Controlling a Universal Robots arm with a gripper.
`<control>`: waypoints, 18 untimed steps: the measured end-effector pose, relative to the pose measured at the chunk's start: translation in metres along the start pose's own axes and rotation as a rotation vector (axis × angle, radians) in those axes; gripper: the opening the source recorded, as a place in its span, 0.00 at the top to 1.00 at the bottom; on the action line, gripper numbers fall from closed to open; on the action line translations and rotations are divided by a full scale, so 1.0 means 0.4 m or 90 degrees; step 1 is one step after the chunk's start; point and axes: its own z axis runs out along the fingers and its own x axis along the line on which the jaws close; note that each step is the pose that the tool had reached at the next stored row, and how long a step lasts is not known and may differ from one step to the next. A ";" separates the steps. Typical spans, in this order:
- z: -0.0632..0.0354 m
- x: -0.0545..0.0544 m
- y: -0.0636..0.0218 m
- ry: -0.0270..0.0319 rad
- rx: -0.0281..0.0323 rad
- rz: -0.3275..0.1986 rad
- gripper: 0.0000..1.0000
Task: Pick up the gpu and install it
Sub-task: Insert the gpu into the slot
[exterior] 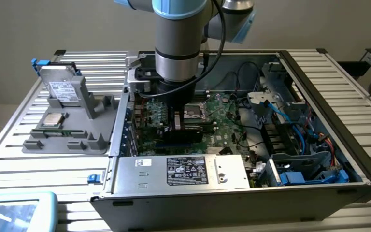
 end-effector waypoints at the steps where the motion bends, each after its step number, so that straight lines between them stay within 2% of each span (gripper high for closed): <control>1: 0.000 0.000 0.000 0.0001 -0.0001 0.000 0.73; 18: 0.001 0.000 0.001 0.0002 -0.0002 -0.001 0.73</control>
